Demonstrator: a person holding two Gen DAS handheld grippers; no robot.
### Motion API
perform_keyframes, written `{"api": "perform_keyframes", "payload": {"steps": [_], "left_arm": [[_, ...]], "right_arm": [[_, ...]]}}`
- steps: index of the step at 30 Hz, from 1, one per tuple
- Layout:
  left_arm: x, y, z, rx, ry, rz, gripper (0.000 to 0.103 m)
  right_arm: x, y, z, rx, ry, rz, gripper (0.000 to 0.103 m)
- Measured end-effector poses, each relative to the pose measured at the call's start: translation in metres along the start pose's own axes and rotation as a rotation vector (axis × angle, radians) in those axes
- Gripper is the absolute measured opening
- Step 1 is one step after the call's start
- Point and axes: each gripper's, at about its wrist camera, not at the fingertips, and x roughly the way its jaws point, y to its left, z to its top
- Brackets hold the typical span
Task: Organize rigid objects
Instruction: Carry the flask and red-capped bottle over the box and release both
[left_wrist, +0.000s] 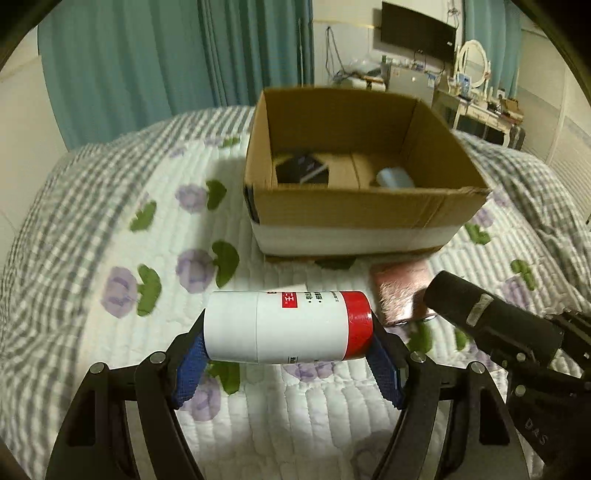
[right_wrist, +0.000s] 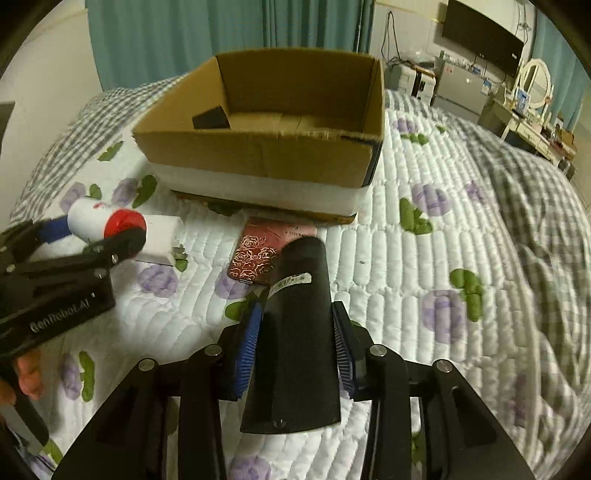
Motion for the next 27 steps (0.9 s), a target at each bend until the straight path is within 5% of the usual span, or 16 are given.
{"api": "perform_keyframes", "payload": {"steps": [2, 14, 27], "left_arm": [[-0.008, 0.002, 0.004, 0.000, -0.016, -0.005, 0.077], [-0.052, -0.006, 0.015, 0.006, -0.082, -0.023, 0.077], [-0.063, -0.015, 0.095, 0.028, -0.186, -0.049, 0.077]], "right_arm": [[-0.009, -0.003, 0.001, -0.001, -0.008, 0.007, 0.021], [-0.056, -0.002, 0.006, 0.004, -0.096, 0.025, 0.018], [-0.128, -0.012, 0.114, -0.026, -0.305, 0.000, 0.018]]}}
